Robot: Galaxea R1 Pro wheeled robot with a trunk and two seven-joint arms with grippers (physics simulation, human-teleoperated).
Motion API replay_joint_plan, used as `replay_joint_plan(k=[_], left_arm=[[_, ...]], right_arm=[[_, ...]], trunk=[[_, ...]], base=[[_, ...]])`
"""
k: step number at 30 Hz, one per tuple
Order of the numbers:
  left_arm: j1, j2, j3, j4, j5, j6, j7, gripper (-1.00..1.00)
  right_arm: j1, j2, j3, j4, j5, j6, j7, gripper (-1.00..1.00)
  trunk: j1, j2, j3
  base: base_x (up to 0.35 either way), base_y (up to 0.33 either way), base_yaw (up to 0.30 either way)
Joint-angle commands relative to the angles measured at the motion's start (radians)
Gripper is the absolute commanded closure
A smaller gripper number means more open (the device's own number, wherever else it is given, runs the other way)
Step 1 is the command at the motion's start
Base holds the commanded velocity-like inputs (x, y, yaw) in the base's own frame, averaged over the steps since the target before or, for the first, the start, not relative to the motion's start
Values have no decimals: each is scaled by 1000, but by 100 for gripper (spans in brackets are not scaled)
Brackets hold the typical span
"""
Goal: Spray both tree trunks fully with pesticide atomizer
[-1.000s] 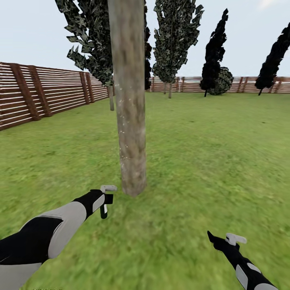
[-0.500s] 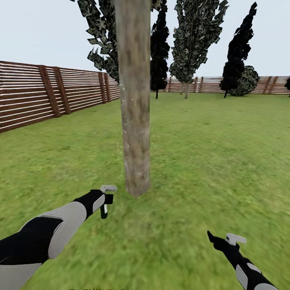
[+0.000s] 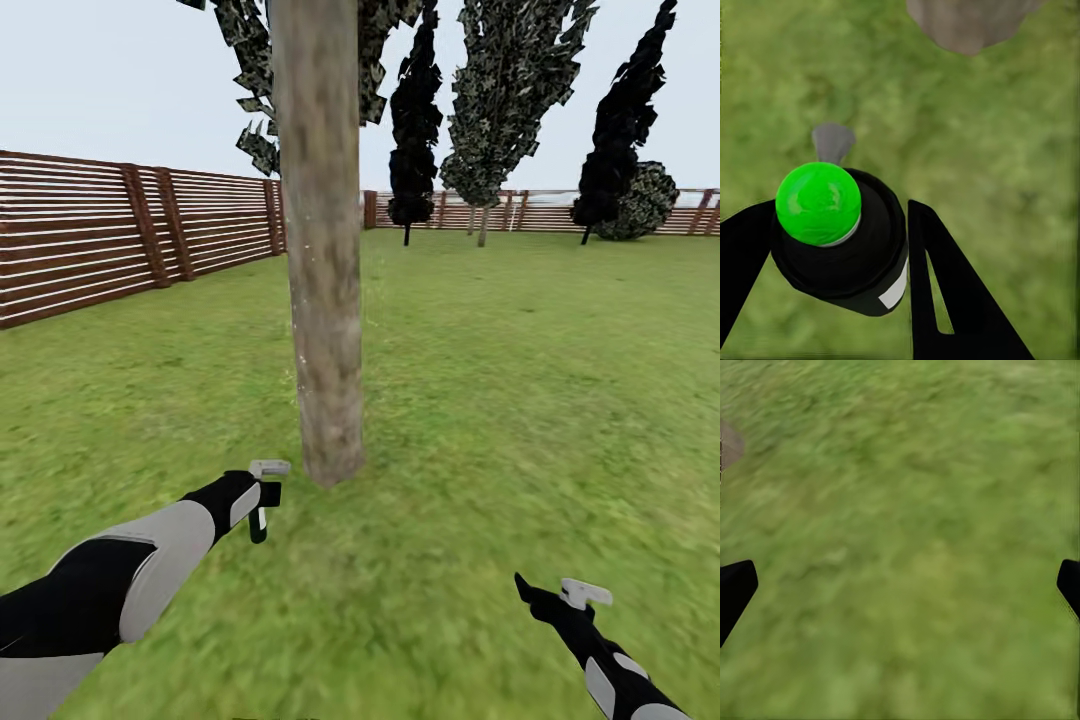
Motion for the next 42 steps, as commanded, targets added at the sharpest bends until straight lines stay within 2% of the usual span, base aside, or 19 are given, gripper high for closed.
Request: replay_joint_plan(k=[1,12,16,19,21,23,26,28,29,31,32,37,39,41,42], left_arm=[[0,0,-1,0,0,0,0,100],[0,-1,-1,0,0,0,0,100],[0,-21,-2,0,0,0,-1,100],[0,-48,-2,0,-1,3,-1,100],[0,-54,-2,-10,-3,8,2,100],[0,-60,-2,-91,-5,95,4,100],[0,-62,-2,-296,-8,277,5,100],[-2,-63,-2,-493,-8,477,6,100],[-4,-66,-2,-531,-9,542,6,100],[-8,-82,-2,-561,-9,620,6,100],[-9,-89,-2,-588,-10,644,6,100],[-13,-90,-3,-603,-12,657,8,100],[-42,-90,-3,-603,-12,659,9,100],[-92,-90,-3,-602,-9,660,9,100],[-134,-91,-3,-600,-8,665,9,100]], right_arm=[[0,0,0,0,0,0,0,-100],[0,0,0,0,0,0,0,-100],[0,-2,-1,0,0,0,0,-100],[-1,-3,-1,0,0,0,-1,-100],[0,-6,-2,0,0,0,-1,-100],[0,-8,-2,0,0,0,-1,-100],[-1,-9,-2,0,0,0,-1,-100],[0,-9,-2,0,0,0,-1,-100],[0,-9,-2,0,0,0,-1,-100],[0,-9,-2,0,0,0,-1,-100],[0,-9,-2,0,0,0,-1,-100],[0,-11,-2,0,-2,0,0,-100],[-1,-11,-2,0,-2,0,-1,-100],[-1,-11,-3,0,-2,0,-1,-100],[-1,-11,-3,0,-2,0,0,-100]], trunk=[[0,0,0],[0,0,0],[0,0,0],[0,0,0],[0,0,0],[0,0,0],[0,0,0],[0,0,0],[0,0,0],[0,0,0],[0,0,0],[0,0,0],[0,0,0],[0,0,0],[0,0,0]], base=[[0,-326,244],[59,-286,247],[140,-161,238],[102,-290,170],[15,-322,35],[3,-294,6],[1,-79,1],[0,-8,0],[0,-2,0],[0,0,0],[0,0,0],[0,0,-137],[0,0,-14],[0,0,-3],[0,0,0]])
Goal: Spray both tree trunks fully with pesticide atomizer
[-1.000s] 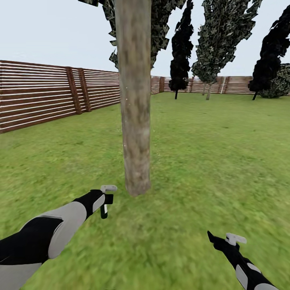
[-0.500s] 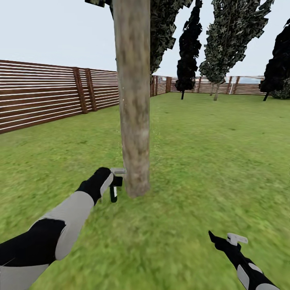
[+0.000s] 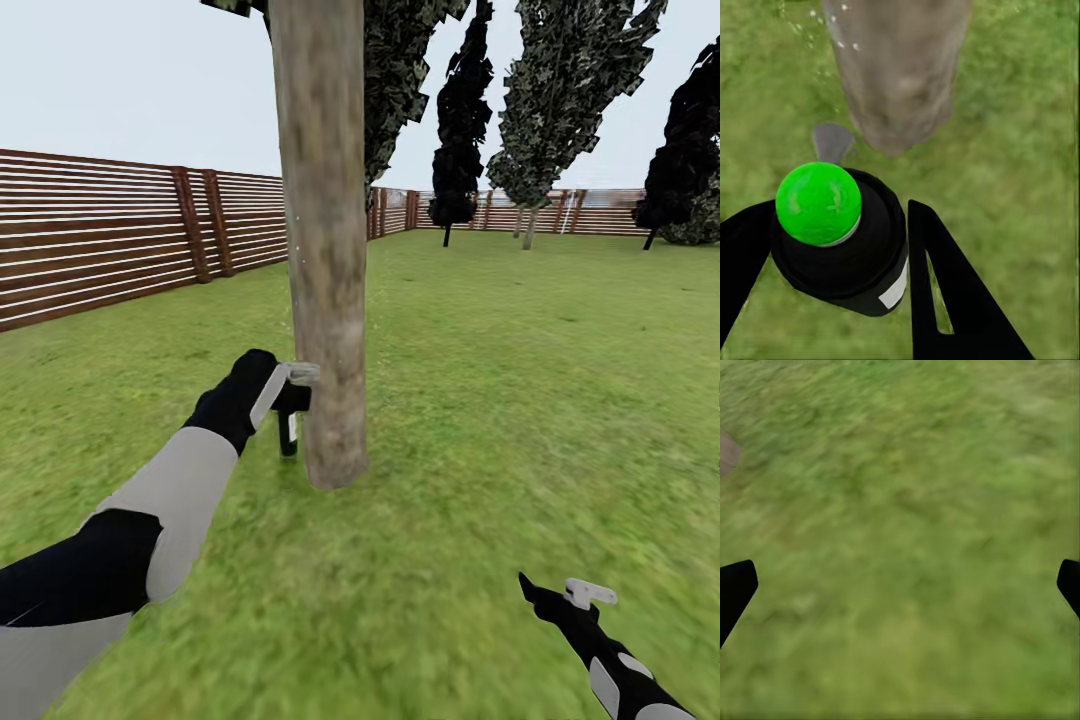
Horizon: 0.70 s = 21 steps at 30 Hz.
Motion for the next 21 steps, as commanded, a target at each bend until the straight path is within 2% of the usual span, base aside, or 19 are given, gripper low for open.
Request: replay_joint_plan(k=[1,4,5,7,9,11,14,16,21], left_arm=[[-40,-1,0,2,-1,2,0,100],[-112,-12,0,7,0,3,0,100],[-163,-14,0,9,0,3,0,100],[-230,-15,0,22,0,3,0,100],[-295,-15,0,50,1,3,0,100],[-389,-15,1,84,1,3,0,100],[-481,-19,1,138,1,3,0,100],[-558,-35,1,194,1,3,0,100],[-581,-41,1,233,1,3,0,100]], right_arm=[[0,0,0,0,-1,0,0,-100],[0,0,-1,0,-3,0,0,-100],[0,0,-1,0,-3,0,0,-100],[0,0,-1,0,-3,0,0,-100],[0,0,-1,0,-3,0,0,-100],[0,0,-1,0,-3,0,-1,-100],[0,0,-1,0,-3,0,0,-100],[0,0,-1,0,-3,0,-1,-100],[0,0,-1,0,-3,0,0,-100]], trunk=[[0,0,0],[0,0,0],[0,0,0],[0,0,0],[0,0,0],[0,0,0],[0,0,0],[0,0,0],[0,0,0]], base=[[0,0,-26],[0,0,-179],[0,0,-54],[0,0,-17],[0,0,-4],[0,0,0],[0,0,0],[0,0,0],[0,0,-96]])
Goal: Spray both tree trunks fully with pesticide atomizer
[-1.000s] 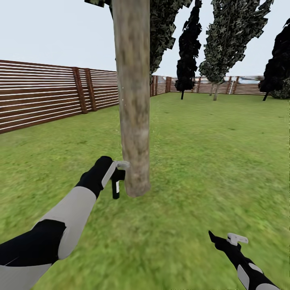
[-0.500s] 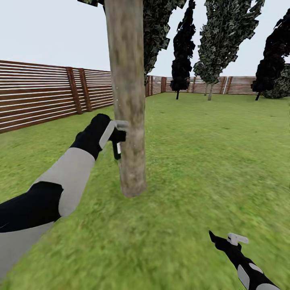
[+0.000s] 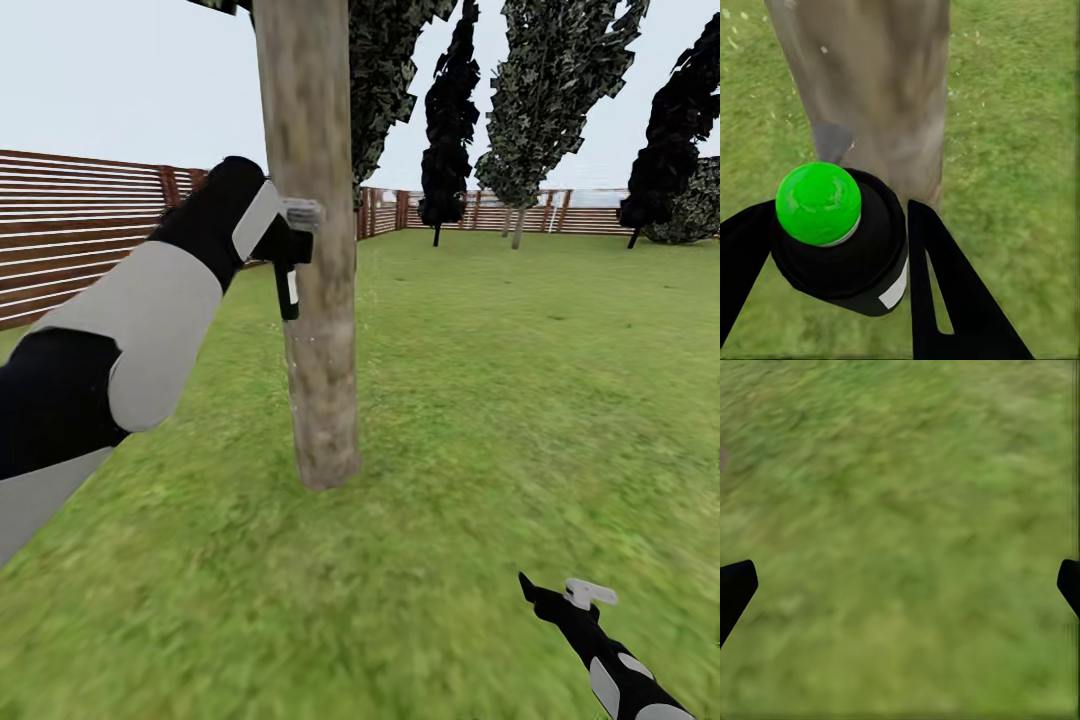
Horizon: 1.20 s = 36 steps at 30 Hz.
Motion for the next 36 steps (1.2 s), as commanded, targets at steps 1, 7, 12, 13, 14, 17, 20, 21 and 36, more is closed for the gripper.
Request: replay_joint_plan(k=[1,7,12,13,14,17,20,21,36], left_arm=[[0,0,-1,16,-1,0,0,100],[0,0,-4,207,-1,-2,-1,100],[8,0,-5,278,-2,-6,-4,100],[8,0,-5,317,-3,-9,-7,100],[11,0,-5,343,-3,-12,-8,100],[69,0,-5,355,-4,-16,-10,100],[158,0,-5,356,-6,-54,-11,100],[177,0,-5,356,-6,-59,-11,100],[486,3,-3,355,-8,-242,-10,100]], right_arm=[[0,0,0,0,0,0,0,-100],[0,1,0,0,0,0,0,-100],[0,2,1,0,1,0,0,-100],[0,2,1,0,1,0,0,-100],[0,2,0,1,1,0,0,-100],[0,2,1,0,1,0,0,-100],[0,2,1,1,1,0,0,-100],[0,2,1,1,1,0,0,-100],[0,2,1,1,1,0,0,-100]], trunk=[[0,0,0],[0,0,0],[0,0,0],[0,0,0],[0,0,0],[0,0,0],[0,0,0],[0,0,0],[0,0,0]], base=[[0,0,-33],[0,0,-5],[0,0,0],[0,0,0],[0,0,0],[0,0,0],[0,0,0],[0,0,0],[0,0,0]])
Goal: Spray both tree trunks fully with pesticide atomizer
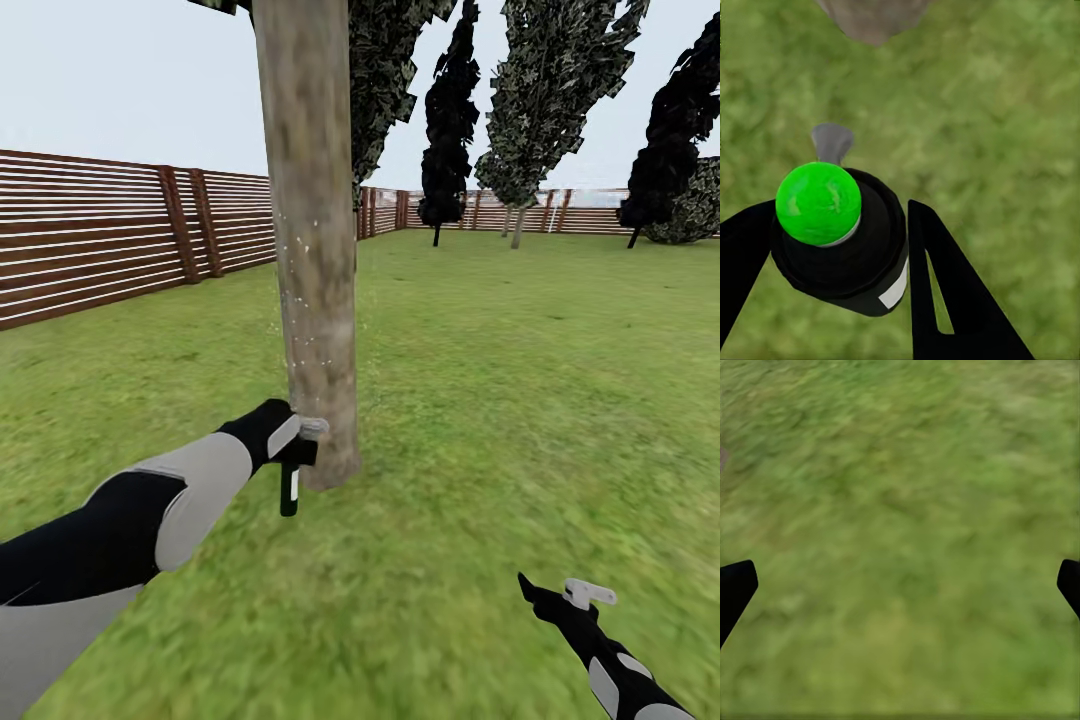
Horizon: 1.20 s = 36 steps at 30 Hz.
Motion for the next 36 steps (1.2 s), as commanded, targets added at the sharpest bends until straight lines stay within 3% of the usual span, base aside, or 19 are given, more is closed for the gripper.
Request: replay_joint_plan(k=[1,3,8,10,14,36], left_arm=[[1,0,0,0,0,-6,0,100],[4,1,0,2,0,-52,1,100],[164,23,1,0,2,-323,1,100],[203,23,1,0,4,-367,2,100],[255,23,1,0,4,-402,3,100],[260,16,0,2,8,-406,3,100]], right_arm=[[0,0,0,0,0,0,0,-100],[0,0,0,-1,0,0,0,-100],[0,-1,-1,-1,0,0,0,-100],[0,-1,-2,-1,0,0,0,-100],[0,-1,-2,-1,0,0,0,-100],[0,0,-1,-1,3,-1,0,-100]], trunk=[[0,0,0],[0,0,0],[0,0,0],[0,0,0],[0,0,0],[0,0,0]], base=[[0,0,0],[0,0,0],[0,-1,132],[62,-148,267],[131,-264,164],[58,-318,228]])
